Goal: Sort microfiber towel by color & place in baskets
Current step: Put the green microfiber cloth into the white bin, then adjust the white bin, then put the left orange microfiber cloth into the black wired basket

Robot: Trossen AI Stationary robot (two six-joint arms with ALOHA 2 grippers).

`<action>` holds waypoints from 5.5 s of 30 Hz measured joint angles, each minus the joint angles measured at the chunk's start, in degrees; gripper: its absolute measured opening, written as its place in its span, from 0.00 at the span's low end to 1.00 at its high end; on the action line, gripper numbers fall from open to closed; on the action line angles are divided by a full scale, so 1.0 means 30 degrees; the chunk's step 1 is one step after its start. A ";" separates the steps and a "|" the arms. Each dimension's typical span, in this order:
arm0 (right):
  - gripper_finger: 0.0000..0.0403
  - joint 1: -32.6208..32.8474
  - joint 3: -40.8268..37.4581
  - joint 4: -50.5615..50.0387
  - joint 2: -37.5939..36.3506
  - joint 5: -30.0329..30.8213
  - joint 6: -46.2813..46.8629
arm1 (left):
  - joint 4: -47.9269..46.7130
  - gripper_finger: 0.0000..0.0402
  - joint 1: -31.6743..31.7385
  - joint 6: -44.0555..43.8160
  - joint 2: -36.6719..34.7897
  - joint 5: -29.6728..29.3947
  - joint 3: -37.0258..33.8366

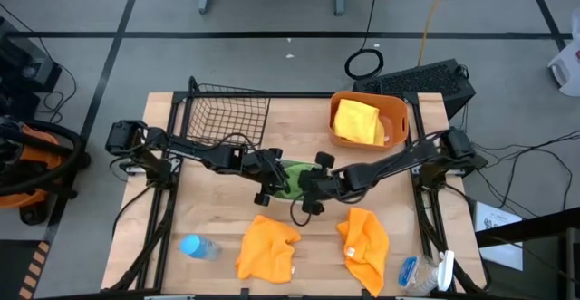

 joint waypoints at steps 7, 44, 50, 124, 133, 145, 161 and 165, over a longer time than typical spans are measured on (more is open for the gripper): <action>0.04 -0.0709 -0.0007 0.0031 0.1882 -0.0652 0.0512 | -0.0165 0.48 0.0002 -0.0015 0.0000 0.0002 -0.0007; 0.02 -0.0415 -0.0022 0.0049 0.0307 -0.2139 0.0019 | 0.0009 0.48 0.0784 -0.1173 0.0342 -0.0012 0.0000; 0.09 -0.0118 -0.0022 -0.1317 0.0000 -0.1893 0.1087 | -0.0364 0.48 0.0663 -0.1097 0.0328 -0.0019 0.0000; 0.01 0.7531 -0.0015 -0.7033 -0.2486 -0.3436 1.3028 | -0.0988 0.48 -0.1901 -0.0986 -0.1566 -0.0003 0.0007; 0.15 0.9447 -0.0007 -0.8273 -0.1865 -0.4245 1.8808 | 0.1517 0.48 -0.2658 -0.0889 -0.1450 0.0067 0.0015; 0.75 0.9601 -0.0180 -1.1796 -0.1395 -0.3772 2.4946 | 0.1569 0.48 -0.2827 -0.1013 -0.1184 0.0330 0.0015; 0.91 0.9631 -0.5056 -0.6820 -0.0698 -0.5182 2.6574 | 0.1613 0.48 -0.3213 -0.1191 -0.1180 0.0316 0.0015; 0.75 0.9638 -0.5186 -0.6651 -0.0670 -0.4436 2.6594 | 0.1839 0.48 -0.3213 -0.1507 -0.1180 0.0311 0.0015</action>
